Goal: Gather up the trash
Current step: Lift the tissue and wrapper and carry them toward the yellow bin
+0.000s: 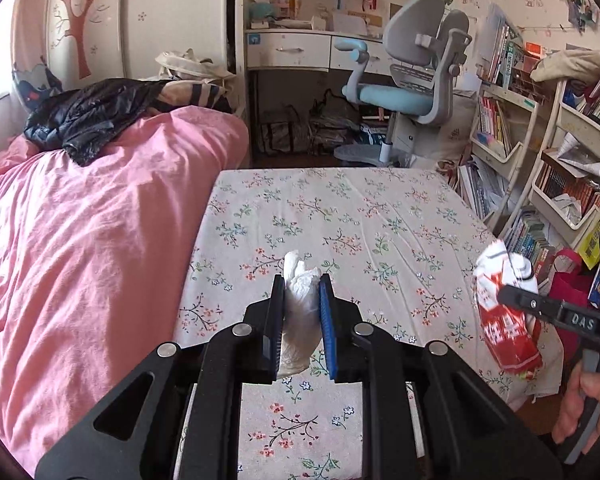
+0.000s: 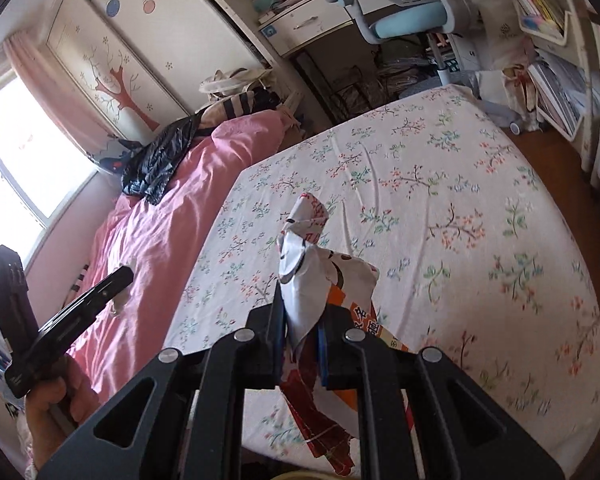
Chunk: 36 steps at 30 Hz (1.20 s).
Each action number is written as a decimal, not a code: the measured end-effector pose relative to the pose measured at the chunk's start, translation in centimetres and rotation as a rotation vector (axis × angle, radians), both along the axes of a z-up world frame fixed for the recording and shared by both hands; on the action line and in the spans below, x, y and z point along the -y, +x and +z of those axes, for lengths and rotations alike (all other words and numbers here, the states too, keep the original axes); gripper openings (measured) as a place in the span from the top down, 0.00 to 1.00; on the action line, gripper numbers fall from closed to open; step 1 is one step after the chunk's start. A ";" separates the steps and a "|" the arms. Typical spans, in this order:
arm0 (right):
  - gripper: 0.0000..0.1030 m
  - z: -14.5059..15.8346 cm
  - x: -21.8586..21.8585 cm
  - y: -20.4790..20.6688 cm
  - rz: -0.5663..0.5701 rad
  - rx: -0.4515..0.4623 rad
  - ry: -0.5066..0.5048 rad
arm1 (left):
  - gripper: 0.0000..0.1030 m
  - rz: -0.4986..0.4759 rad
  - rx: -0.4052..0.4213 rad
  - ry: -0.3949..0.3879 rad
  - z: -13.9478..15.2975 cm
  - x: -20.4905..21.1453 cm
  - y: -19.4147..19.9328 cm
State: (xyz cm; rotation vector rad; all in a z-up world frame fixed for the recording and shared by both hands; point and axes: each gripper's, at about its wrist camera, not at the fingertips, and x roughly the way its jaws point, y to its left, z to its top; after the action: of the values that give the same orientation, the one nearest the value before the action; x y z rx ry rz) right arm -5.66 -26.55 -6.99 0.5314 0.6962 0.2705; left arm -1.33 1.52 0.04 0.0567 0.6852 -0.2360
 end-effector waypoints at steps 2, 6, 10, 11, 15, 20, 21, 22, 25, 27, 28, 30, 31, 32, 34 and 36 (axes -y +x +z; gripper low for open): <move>0.87 0.3 -0.5 -0.6 -0.004 -0.001 0.008 | 0.84 0.001 0.011 -0.007 0.4 -0.3 -0.2; 0.87 1.1 -1.7 -2.1 0.000 0.010 0.018 | 0.84 0.005 0.024 -0.039 1.3 -1.4 -0.5; 0.87 2.1 -3.4 -4.0 0.031 0.030 0.025 | 0.84 0.016 0.032 -0.066 1.6 -2.7 -1.2; 0.87 2.3 -3.7 -4.5 0.038 0.035 0.030 | 0.84 0.018 0.031 -0.069 1.6 -2.8 -1.3; 0.87 2.3 -4.6 -6.7 0.070 0.046 0.069 | 0.84 0.018 0.020 -0.079 1.3 -3.4 -2.5; 0.87 1.2 -5.9 -10.2 0.118 0.038 0.097 | 0.84 0.013 0.012 -0.047 0.4 -3.1 -4.6; 0.87 0.8 -6.1 -10.9 0.129 0.033 0.102 | 0.84 0.013 0.005 -0.048 0.2 -3.2 -4.9; 0.87 0.4 -6.3 -11.7 0.142 0.028 0.107 | 0.84 0.013 -0.006 -0.049 -0.1 -3.2 -5.3; 0.87 -1.1 -6.8 -13.7 0.173 0.005 0.114 | 0.84 0.013 -0.031 -0.065 -0.9 -3.4 -6.4; 0.87 -2.3 -6.9 -15.1 0.191 -0.012 0.119 | 0.84 0.010 -0.037 -0.083 -1.1 -3.6 -7.7; 0.87 -2.8 -7.0 -15.7 0.193 -0.015 0.123 | 0.84 0.008 -0.035 -0.084 -1.2 -3.5 -8.6; 0.87 -4.2 -6.8 -16.9 0.197 -0.035 0.158 | 0.84 0.003 -0.030 -0.072 -1.4 -3.4 -10.1; 0.87 -4.8 -6.8 -17.4 0.198 -0.043 0.166 | 0.84 0.000 -0.026 -0.066 -1.5 -3.3 -11.0; 0.87 -5.3 -6.8 -17.8 0.201 -0.051 0.174 | 0.84 -0.002 -0.022 -0.060 -1.6 -3.1 -11.7; 0.87 -6.4 -6.8 -18.5 0.211 -0.070 0.198 | 0.84 -0.006 -0.024 -0.059 -2.0 -3.0 -13.4; 0.87 -7.0 -7.0 -18.9 0.222 -0.083 0.216 | 0.84 -0.008 -0.034 -0.080 -2.5 -3.1 -14.6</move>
State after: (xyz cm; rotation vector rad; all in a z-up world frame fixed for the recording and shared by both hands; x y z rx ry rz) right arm -24.59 -19.58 -14.00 0.6751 0.8127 0.5382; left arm -15.97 4.59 -2.47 -0.0208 0.7092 -0.2721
